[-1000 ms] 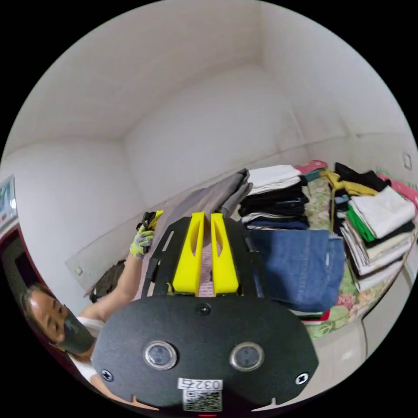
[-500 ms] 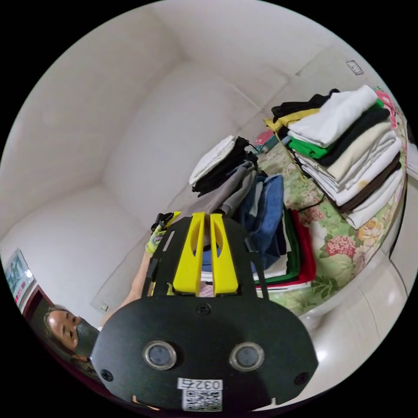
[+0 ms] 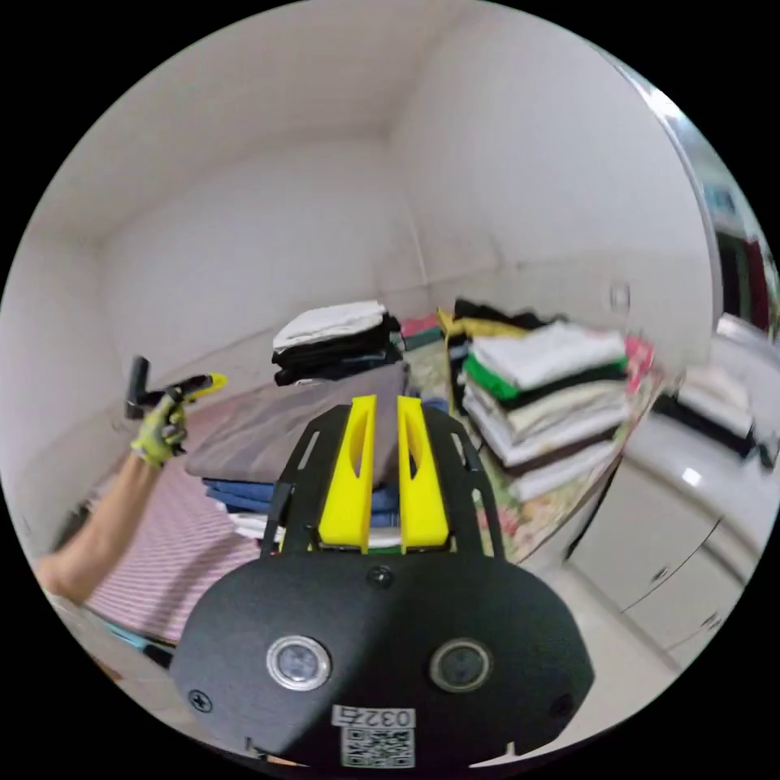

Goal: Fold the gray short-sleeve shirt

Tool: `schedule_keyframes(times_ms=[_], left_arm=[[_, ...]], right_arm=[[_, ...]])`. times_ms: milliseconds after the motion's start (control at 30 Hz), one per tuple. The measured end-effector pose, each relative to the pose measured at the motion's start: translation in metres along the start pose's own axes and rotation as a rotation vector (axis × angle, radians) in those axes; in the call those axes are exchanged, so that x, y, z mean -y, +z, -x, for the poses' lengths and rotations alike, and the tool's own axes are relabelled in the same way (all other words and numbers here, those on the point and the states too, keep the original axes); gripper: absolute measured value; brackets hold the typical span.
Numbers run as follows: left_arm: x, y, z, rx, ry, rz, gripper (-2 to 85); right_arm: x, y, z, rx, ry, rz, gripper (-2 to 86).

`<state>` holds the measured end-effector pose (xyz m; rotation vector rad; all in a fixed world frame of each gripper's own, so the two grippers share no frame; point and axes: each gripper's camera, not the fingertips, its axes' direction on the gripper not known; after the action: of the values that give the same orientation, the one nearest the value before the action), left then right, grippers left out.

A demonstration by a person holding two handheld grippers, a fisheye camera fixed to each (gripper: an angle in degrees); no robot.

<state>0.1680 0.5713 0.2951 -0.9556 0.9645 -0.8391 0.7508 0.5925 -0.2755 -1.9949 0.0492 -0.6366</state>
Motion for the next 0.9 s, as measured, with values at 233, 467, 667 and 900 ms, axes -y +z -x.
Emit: schedule_keyframes(times_ms=[233, 467, 667, 900], left_arm=[[-0.08, 0.146, -0.132, 0.439, 0.397, 0.19, -0.9], [-0.136, 0.208, -0.089, 0.304, 0.215, 0.167, -1.0], [-0.113, 0.174, -0.099, 0.245, 0.257, 0.154, -1.0], [-0.193, 0.056, -0.055, -0.08, 0.274, -0.018, -0.9]], right_arm=[[0.008, 0.144, 0.091, -0.341, -0.227, 0.157, -0.9], [-0.012, 0.21, 0.055, -0.221, -0.074, 0.191, -1.0], [0.019, 0.172, 0.051, -0.169, -0.013, 0.173, -1.0], [-0.039, 0.059, 0.101, 0.079, -0.187, -0.319, -1.0]])
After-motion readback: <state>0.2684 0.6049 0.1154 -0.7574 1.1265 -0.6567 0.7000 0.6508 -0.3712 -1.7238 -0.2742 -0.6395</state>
